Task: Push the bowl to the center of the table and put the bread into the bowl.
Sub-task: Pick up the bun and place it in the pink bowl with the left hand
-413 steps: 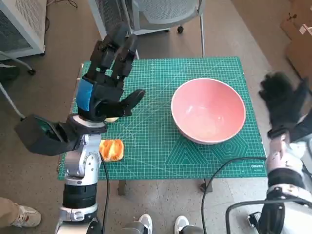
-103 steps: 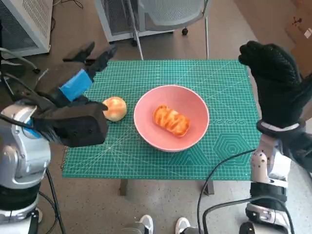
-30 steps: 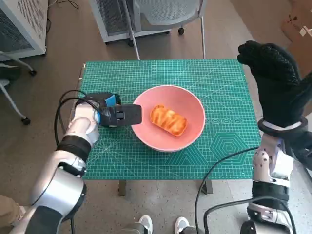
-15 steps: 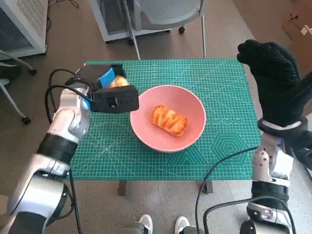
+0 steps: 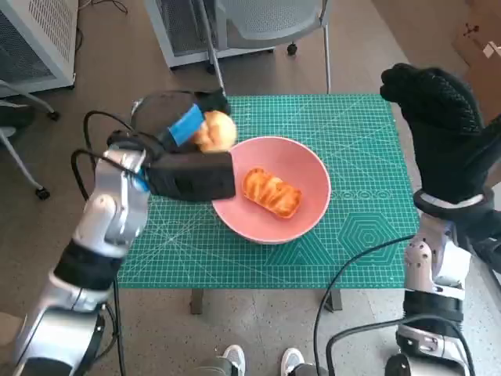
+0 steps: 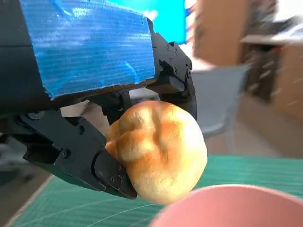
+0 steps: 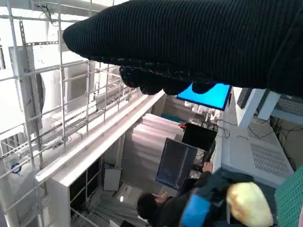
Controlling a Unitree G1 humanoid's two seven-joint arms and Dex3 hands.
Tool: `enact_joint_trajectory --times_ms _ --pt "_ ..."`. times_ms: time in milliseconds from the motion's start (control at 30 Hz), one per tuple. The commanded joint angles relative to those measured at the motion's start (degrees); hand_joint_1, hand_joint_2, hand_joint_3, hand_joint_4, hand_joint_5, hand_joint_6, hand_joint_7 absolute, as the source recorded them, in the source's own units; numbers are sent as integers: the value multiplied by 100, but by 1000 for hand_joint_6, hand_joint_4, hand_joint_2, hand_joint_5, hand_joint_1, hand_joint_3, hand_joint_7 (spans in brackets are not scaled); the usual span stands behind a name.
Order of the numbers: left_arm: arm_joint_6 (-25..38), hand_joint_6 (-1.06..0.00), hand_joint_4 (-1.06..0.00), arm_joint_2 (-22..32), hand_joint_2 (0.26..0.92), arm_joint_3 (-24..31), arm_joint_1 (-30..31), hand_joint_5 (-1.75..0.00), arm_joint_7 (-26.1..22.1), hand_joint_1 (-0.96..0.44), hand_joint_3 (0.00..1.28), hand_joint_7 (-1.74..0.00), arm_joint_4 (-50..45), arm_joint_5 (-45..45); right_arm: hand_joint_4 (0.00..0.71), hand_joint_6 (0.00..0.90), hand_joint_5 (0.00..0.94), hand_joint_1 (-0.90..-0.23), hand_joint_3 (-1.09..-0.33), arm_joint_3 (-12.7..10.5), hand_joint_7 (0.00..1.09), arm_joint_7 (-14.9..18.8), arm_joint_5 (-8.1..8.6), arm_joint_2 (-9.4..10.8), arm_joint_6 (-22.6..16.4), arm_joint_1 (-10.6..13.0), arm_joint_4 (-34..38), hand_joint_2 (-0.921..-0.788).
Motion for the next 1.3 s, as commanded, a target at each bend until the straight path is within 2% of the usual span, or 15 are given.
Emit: enact_joint_trajectory --times_ms 33,333,567,700,767,800,833,933,1033,1300 --pt "-154 -702 -833 -204 900 -162 85 -1001 -294 3 10 -1088 -1497 176 294 370 3 -668 -752 48 3 71 20 51 51 108 77 -921" --pt "-580 -673 -832 -680 909 -660 -75 -1047 -300 2 9 -1079 -625 233 293 370 1 -674 -752 58 2 40 6 58 56 138 49 -921" --pt "-1067 -672 -833 -881 909 -676 -194 -1063 -311 3 8 -1067 338 -45 293 371 1 -675 -754 49 2 0 15 62 84 217 -66 -921" --pt "-968 -632 -788 -1010 918 -568 -214 -1123 -573 3 31 -1094 636 -321 292 370 0 -675 -755 33 2 -34 19 56 124 278 -171 -921" --pt "-749 -555 -685 -1086 919 -494 -194 -1209 -794 3 105 -1192 660 -481 292 370 0 -675 -754 27 2 -56 20 55 148 303 -219 -921" --pt "-629 -464 -521 -1117 891 -462 -182 -923 -902 14 108 -976 650 -550 292 370 0 -675 -753 25 2 -65 20 55 159 313 -240 -921" --pt "-365 -445 -463 -1144 879 -441 -143 -648 -1092 22 96 -760 556 -586 292 370 0 -676 -752 25 2 -82 16 59 171 325 -266 -921" --pt "161 -231 -176 -1144 841 -469 -59 -214 -1439 -33 59 -371 304 -524 292 371 0 -676 -749 30 2 -124 1 68 209 347 -333 -921" --pt "301 -136 -58 -1085 816 -560 26 -69 -1510 -117 38 -222 156 -373 292 370 0 -676 -747 37 2 -165 -11 76 234 356 -383 -921" --pt "68 -106 -2 -938 801 -592 225 -3 -1309 -291 19 -144 -18 -259 289 369 0 -675 -744 67 1 -239 -52 74 264 371 -478 -921"
